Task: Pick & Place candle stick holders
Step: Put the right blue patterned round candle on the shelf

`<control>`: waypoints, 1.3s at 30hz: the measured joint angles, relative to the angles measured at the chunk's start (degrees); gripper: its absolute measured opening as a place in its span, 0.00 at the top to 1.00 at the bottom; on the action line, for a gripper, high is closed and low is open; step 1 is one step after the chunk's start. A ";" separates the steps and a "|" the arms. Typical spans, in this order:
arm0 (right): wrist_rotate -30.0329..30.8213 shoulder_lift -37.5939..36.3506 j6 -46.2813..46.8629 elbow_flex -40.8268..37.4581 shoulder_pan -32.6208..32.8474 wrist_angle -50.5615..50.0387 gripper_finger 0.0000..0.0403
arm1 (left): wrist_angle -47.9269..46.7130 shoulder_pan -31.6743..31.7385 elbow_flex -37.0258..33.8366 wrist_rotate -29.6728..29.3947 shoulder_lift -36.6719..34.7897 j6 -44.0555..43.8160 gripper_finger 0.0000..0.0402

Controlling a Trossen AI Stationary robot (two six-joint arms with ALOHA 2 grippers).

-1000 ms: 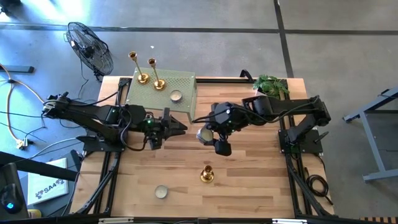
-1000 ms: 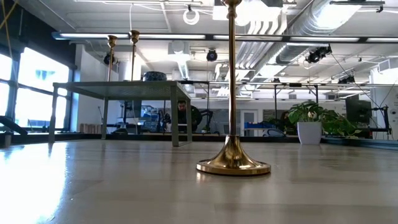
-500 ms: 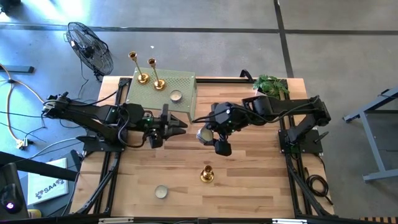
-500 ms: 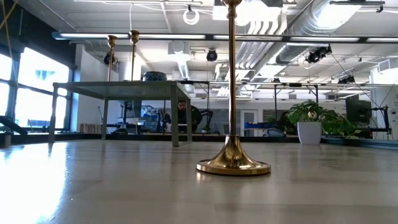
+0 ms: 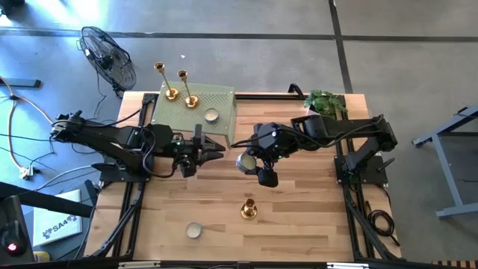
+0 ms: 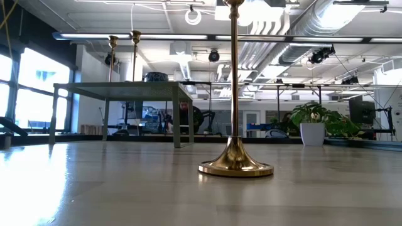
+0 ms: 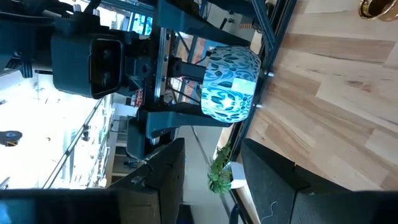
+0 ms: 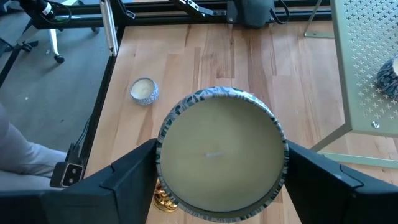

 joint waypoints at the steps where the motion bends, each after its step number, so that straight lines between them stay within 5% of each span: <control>1: 0.00 0.00 0.00 0.00 0.00 0.01 0.28 | 0.11 0.00 0.00 0.01 0.00 -0.01 0.62; 39: 0.02 -0.02 -1.07 0.00 0.00 0.02 0.28 | -0.20 -0.02 -0.02 6.36 -0.04 4.66 0.62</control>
